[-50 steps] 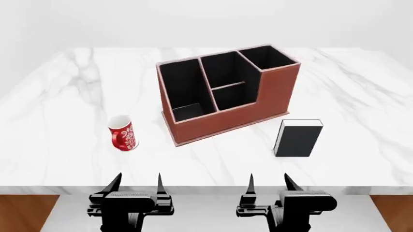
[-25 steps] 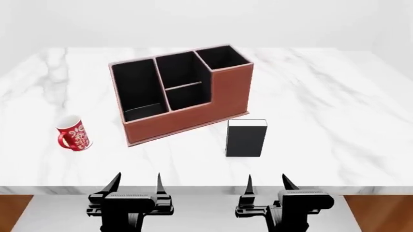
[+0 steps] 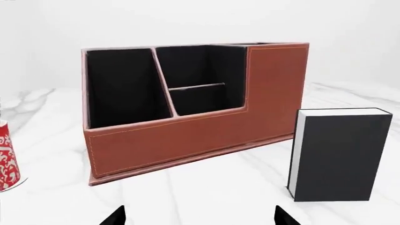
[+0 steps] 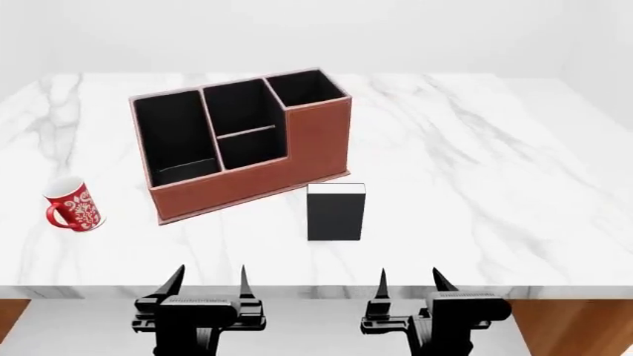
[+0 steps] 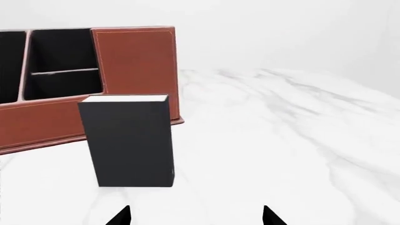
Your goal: Pick up the book and place it in the back compartment of the caddy.
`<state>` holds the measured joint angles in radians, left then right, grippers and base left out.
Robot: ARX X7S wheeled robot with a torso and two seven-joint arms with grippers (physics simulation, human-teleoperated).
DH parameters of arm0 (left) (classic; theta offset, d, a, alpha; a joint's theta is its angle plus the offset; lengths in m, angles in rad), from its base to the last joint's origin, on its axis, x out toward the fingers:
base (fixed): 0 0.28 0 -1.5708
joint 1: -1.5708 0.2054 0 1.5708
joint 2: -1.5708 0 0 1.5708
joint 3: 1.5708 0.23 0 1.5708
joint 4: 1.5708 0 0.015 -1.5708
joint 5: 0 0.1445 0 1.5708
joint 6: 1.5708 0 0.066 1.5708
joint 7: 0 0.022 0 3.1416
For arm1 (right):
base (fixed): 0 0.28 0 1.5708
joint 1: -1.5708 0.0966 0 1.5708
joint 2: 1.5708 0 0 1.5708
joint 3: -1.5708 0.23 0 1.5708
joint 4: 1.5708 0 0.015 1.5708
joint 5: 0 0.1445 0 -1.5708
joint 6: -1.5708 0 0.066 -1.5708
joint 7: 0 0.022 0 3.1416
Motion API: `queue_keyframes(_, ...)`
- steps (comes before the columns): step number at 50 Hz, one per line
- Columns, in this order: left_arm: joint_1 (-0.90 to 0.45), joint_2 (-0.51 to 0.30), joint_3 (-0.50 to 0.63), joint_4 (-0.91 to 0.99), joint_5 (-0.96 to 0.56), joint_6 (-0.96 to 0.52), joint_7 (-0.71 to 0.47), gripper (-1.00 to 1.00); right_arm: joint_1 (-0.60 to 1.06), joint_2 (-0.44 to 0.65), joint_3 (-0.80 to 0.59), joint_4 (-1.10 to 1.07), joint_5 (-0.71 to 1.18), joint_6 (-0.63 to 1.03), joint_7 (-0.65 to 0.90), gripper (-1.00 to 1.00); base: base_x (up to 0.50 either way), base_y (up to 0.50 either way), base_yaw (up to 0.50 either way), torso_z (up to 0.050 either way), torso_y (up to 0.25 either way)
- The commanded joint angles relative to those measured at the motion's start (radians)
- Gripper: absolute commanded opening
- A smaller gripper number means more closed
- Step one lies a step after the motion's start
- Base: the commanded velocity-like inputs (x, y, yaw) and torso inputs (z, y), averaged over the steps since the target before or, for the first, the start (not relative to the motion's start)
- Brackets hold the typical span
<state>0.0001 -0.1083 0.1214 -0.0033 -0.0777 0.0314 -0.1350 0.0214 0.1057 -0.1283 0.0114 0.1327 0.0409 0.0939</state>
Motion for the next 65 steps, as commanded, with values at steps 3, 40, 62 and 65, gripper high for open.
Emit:
queue_keyframes(3,0.000,-0.016,0.012,0.019,-0.009,-0.019,-0.018,1.00,0.005,0.016,-0.018,-0.034,0.019,0.040,0.013,1.00,0.00,0.00,0.00,0.000,0.000)
queue_keyframes(40,-0.314,-0.158,-0.047,0.591,-0.164,-0.844,-0.024,1.00,0.343,0.143,0.063,-0.620,0.238,0.839,0.080,1.00,0.00,0.00,0.00,0.000,0.000)
queue_keyframes(62,-0.309,-0.172,-0.032,0.575,-0.159,-0.819,-0.027,1.00,0.347,0.146,0.061,-0.607,0.256,0.824,0.078,1.00,0.46,0.00,0.00,0.000,0.000)
queue_keyframes(65,-0.309,-0.174,-0.032,0.577,-0.159,-0.819,-0.029,1.00,0.349,0.148,0.061,-0.610,0.258,0.825,0.080,1.00,0.50,0.00,0.00,0.000,0.000)
